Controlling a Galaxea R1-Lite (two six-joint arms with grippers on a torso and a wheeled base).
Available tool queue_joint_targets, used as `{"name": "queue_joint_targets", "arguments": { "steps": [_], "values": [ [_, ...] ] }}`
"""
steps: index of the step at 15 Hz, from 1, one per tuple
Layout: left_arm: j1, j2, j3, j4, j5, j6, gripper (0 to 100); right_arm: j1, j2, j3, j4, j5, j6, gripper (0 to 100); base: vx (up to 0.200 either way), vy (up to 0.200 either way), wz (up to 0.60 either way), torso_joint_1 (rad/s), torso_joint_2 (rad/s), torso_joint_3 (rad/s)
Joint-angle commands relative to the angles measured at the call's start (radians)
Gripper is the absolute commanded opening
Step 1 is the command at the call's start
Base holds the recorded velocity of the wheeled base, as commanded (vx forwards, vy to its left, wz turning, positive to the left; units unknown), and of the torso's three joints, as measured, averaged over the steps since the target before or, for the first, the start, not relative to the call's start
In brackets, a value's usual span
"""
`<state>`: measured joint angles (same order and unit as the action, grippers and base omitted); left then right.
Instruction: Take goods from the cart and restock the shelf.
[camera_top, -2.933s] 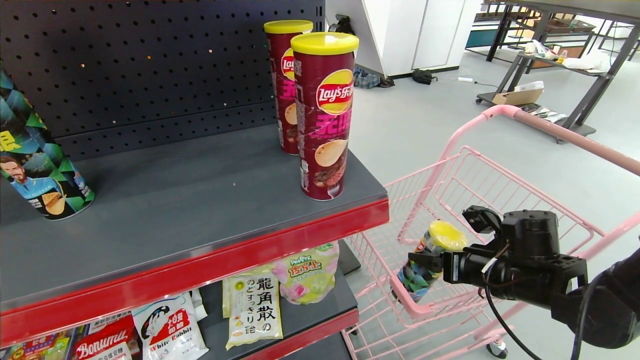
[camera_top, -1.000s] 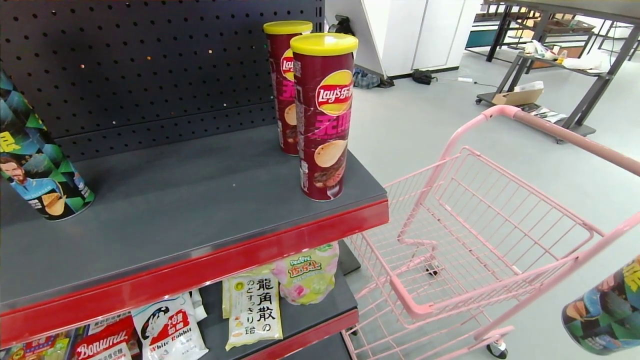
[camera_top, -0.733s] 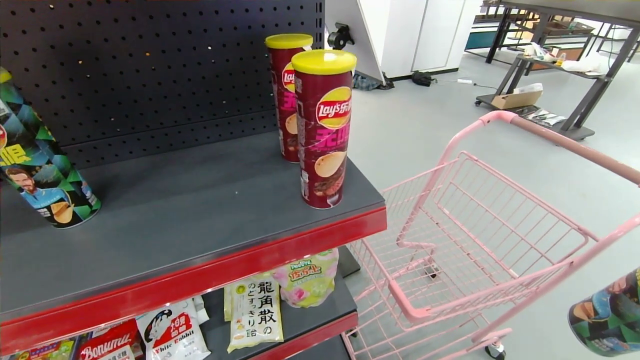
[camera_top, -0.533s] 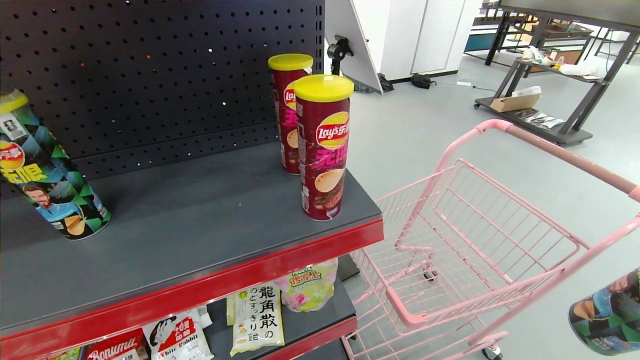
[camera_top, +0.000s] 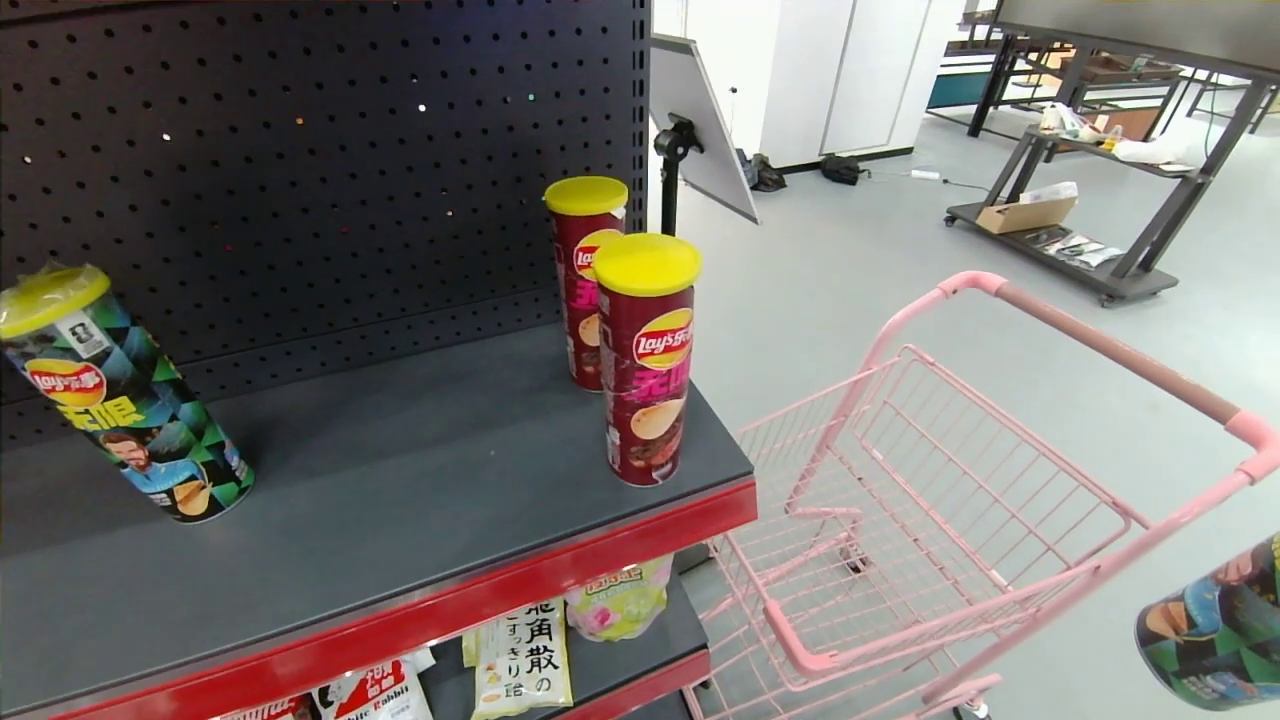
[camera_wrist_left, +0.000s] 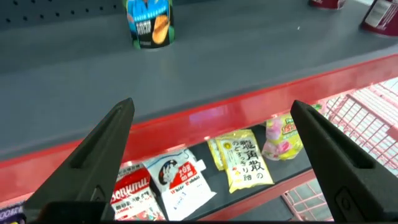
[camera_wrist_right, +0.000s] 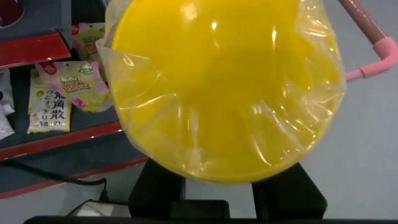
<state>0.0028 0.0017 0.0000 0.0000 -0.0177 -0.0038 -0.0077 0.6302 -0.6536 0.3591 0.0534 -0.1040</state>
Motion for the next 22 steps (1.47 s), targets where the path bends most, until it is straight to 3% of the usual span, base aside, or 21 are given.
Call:
{"name": "queue_joint_targets", "arguments": {
  "steps": [1,9,15,18,22],
  "values": [
    [0.000,0.001,0.000,0.000,0.001,-0.001,100,0.000,0.006,0.000,0.000,0.000,-0.005,0,0.000,0.000,0.00,0.173,-0.38,-0.222],
    [0.000,0.001,0.000,0.000,0.001,-0.001,100,-0.002,0.017,0.005,-0.012,-0.037,-0.025,0,0.000,0.000,0.00,0.127,-0.31,-0.178],
    [0.000,0.000,0.000,0.000,0.001,-0.001,100,0.002,0.000,0.025,-0.016,-0.035,-0.028,0,0.000,0.000,0.60,0.011,-0.01,-0.007],
    [0.000,0.001,0.000,0.000,-0.001,-0.001,100,0.002,-0.041,0.095,-0.068,-0.035,-0.029,0,0.000,0.000,0.60,0.001,0.00,0.005],
    [0.000,0.000,0.000,0.000,-0.001,-0.001,100,0.011,-0.147,0.163,-0.121,-0.017,-0.026,0,0.000,0.000,0.00,0.000,0.00,0.000]
  ]
}}
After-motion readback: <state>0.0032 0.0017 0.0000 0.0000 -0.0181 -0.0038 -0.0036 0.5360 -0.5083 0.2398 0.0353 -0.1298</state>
